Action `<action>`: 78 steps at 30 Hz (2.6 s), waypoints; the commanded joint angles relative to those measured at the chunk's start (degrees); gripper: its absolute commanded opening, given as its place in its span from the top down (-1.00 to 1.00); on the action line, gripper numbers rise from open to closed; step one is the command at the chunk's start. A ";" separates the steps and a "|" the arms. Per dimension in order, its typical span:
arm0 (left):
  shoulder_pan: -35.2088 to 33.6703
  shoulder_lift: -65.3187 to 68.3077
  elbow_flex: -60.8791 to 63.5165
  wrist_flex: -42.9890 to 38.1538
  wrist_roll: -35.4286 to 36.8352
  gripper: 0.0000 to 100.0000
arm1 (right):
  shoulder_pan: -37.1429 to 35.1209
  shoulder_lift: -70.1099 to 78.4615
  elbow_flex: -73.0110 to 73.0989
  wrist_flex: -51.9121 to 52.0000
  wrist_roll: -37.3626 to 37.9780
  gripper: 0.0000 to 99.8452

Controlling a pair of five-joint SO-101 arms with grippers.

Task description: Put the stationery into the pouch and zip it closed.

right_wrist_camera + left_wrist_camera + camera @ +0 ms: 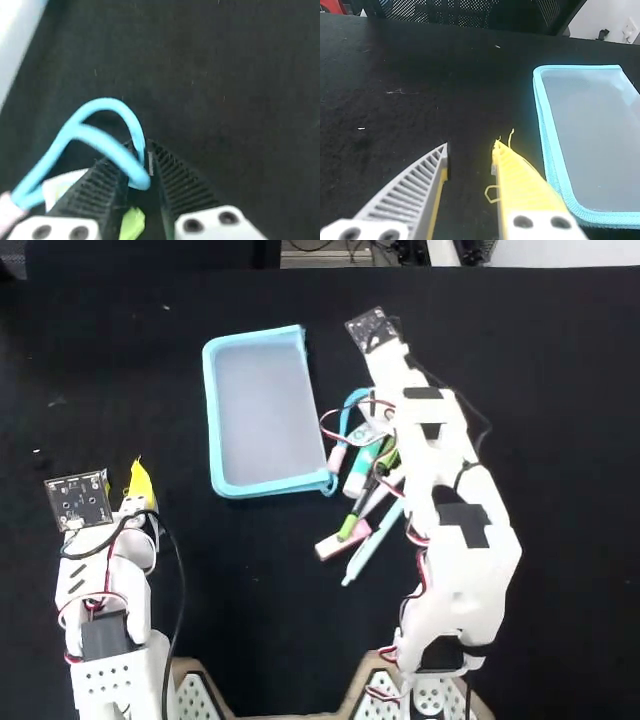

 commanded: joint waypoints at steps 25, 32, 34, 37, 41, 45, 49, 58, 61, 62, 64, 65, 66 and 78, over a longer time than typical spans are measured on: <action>0.40 -0.44 1.27 0.26 -0.88 0.70 | -3.60 -70.02 34.24 32.44 -8.62 0.98; 0.40 -0.44 1.27 0.26 -0.88 0.70 | -3.34 -76.26 34.15 47.38 0.88 0.98; 0.40 -0.44 1.27 0.26 -0.88 0.70 | -3.34 -75.74 34.42 50.55 4.13 0.98; 0.40 -0.44 1.27 0.26 -0.88 0.70 | -3.34 -73.80 35.12 52.92 6.59 0.98; 0.31 -0.44 1.27 0.26 -0.88 0.70 | -3.34 -69.76 38.64 49.32 6.59 0.97; 0.31 -0.44 1.27 0.35 -0.88 0.70 | -3.34 -65.71 39.34 48.70 6.59 0.96; 0.40 -0.44 1.27 0.26 -0.88 0.70 | -3.34 -65.27 36.53 52.22 6.59 0.74; 0.40 -0.44 1.27 0.18 -0.88 0.70 | -3.78 -65.27 19.47 65.32 6.59 0.60; 0.40 -0.44 1.27 0.26 -0.88 0.70 | -4.84 -65.27 18.68 61.45 6.59 0.60; 0.40 -0.44 1.27 0.26 -0.88 0.70 | -5.19 -65.27 19.12 59.87 6.59 0.60; 0.40 -0.44 1.27 0.18 -0.88 0.70 | -6.86 -65.10 19.82 56.44 6.51 0.60; 0.40 -0.44 1.27 0.18 -0.88 0.70 | -8.44 -65.10 20.00 54.68 5.45 0.60; 0.40 -0.44 1.27 0.18 -0.88 0.70 | -10.20 -65.01 20.00 53.10 3.52 0.60; 0.31 -0.44 1.27 0.18 -0.88 0.70 | -19.25 -64.92 48.22 19.96 3.78 0.60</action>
